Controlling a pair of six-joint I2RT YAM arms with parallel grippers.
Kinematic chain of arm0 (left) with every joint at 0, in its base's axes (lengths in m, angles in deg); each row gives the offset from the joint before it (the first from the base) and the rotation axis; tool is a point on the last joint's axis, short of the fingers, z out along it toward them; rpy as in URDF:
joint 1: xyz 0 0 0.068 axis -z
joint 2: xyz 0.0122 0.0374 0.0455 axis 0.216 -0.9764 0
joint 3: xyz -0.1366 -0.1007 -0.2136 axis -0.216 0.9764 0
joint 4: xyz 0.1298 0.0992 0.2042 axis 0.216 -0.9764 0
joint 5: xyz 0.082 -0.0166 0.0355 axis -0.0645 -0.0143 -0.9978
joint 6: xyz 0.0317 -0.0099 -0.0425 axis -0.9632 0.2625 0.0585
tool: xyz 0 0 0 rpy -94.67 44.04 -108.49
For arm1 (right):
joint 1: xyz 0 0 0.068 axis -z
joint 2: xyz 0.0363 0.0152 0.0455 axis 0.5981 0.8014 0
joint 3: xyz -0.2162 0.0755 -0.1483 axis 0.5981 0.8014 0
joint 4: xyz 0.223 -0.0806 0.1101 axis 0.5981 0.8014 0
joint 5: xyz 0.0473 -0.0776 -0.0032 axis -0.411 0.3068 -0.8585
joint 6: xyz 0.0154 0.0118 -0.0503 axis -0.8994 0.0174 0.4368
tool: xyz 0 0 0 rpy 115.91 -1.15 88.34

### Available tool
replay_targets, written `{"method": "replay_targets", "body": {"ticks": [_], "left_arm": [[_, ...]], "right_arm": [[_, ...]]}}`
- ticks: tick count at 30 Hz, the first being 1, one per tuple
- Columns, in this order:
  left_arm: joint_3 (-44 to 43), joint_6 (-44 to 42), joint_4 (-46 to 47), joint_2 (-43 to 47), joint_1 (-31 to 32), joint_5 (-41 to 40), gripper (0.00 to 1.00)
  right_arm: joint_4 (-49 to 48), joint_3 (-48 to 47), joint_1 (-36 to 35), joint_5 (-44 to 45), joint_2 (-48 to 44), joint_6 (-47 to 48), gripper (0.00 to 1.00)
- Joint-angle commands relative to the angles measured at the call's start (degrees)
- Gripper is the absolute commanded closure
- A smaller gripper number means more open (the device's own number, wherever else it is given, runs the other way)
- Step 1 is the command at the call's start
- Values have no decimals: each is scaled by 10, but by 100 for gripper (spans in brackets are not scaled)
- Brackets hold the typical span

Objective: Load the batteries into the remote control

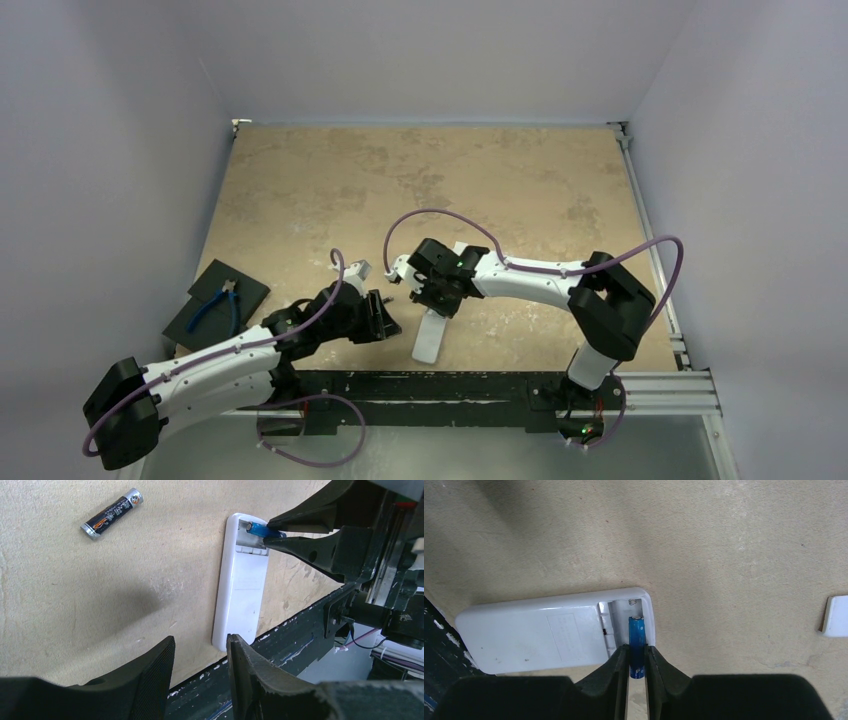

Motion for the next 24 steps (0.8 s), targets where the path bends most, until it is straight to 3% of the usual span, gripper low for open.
{"method": "replay_targets", "body": {"ticks": [1, 24], "left_arm": [[-16, -2, 14, 1, -2, -1, 57], [-11, 0, 22, -4, -2, 1, 57]], "right_arm": [[-12, -23, 1, -4, 6, 1, 75], [-16, -32, 1, 4, -24, -22, 70]]}}
